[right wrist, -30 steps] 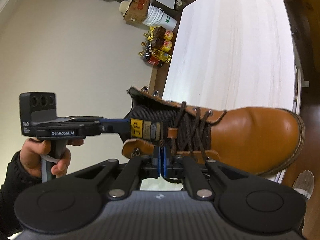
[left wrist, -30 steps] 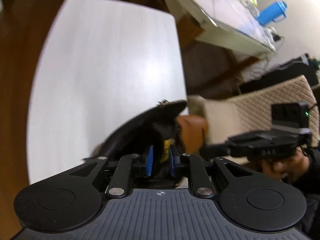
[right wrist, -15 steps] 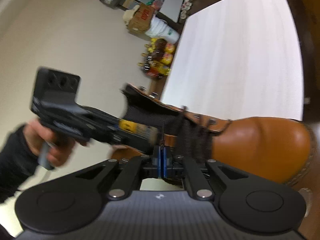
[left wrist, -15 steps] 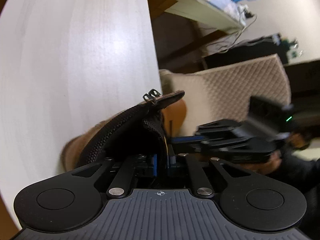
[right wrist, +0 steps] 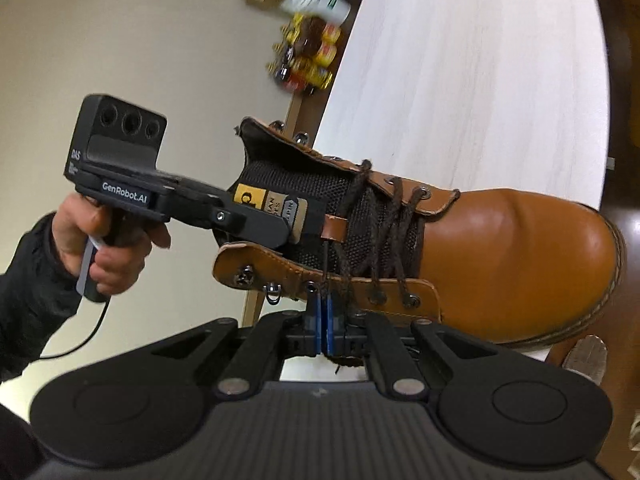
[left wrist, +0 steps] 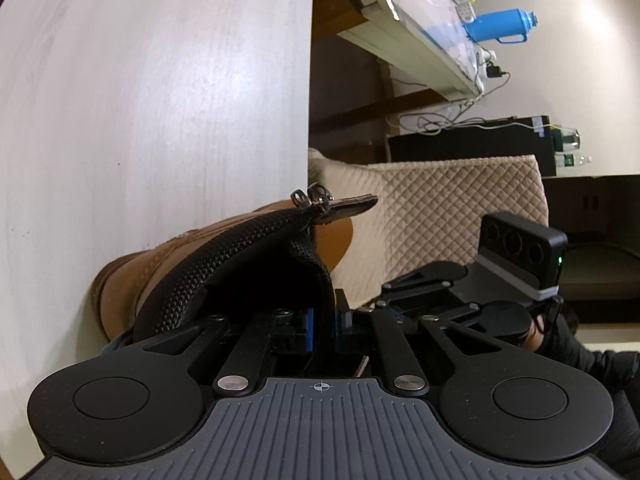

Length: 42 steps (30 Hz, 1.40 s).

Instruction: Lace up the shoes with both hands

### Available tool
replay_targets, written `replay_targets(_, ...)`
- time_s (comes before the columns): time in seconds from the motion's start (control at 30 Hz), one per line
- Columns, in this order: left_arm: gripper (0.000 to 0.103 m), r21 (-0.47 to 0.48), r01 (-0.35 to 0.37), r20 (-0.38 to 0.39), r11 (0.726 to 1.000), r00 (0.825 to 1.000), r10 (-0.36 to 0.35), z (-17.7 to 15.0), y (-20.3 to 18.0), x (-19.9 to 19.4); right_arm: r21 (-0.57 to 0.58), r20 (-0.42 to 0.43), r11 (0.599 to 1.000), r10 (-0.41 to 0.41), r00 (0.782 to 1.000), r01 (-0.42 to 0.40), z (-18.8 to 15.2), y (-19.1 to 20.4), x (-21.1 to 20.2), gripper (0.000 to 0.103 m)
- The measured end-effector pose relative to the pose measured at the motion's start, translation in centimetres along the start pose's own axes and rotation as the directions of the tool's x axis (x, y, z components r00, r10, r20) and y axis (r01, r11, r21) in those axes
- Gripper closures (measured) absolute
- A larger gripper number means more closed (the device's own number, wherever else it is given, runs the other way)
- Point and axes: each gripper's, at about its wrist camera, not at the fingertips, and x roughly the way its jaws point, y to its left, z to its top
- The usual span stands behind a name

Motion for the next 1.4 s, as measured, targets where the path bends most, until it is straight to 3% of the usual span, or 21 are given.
replay_targets(0.17,0.094,0.011,-0.005,0.006,1.0,1.0,0.005,0.0,-0.2,-0.2,-0.071,-0.11,0.997,-0.043,0.993,0.035,1.4,0.8,1.0,0.099)
replay_targets(0.33,0.094,0.031,-0.016,0.008,0.999,1.0,0.016,0.1,-0.4,-0.3,-0.099,-0.158,0.994,-0.056,0.986,0.041,2.5,1.1,1.6,0.099)
replay_targets(0.57,0.094,0.077,-0.049,0.009,0.996,0.999,0.049,0.1,-1.6,-0.3,-0.1,-0.188,0.994,-0.066,0.98,0.048,2.7,1.4,1.2,0.099)
replay_targets(0.8,0.093,0.034,-0.019,0.019,0.999,1.0,0.019,0.0,-1.2,-0.4,-0.148,-0.242,0.987,-0.099,0.965,0.064,3.5,1.8,1.3,0.099)
replay_targets(1.1,0.092,0.044,-0.03,0.034,0.999,0.999,0.028,-0.3,-1.5,-0.4,-0.205,-0.316,0.977,-0.123,0.941,0.059,5.0,2.3,3.2,0.099)
replay_targets(1.4,0.092,0.062,-0.041,0.04,0.997,0.998,0.039,-0.4,-1.9,-0.4,-0.194,-0.305,0.979,-0.118,0.945,0.059,6.1,2.2,3.5,0.099)
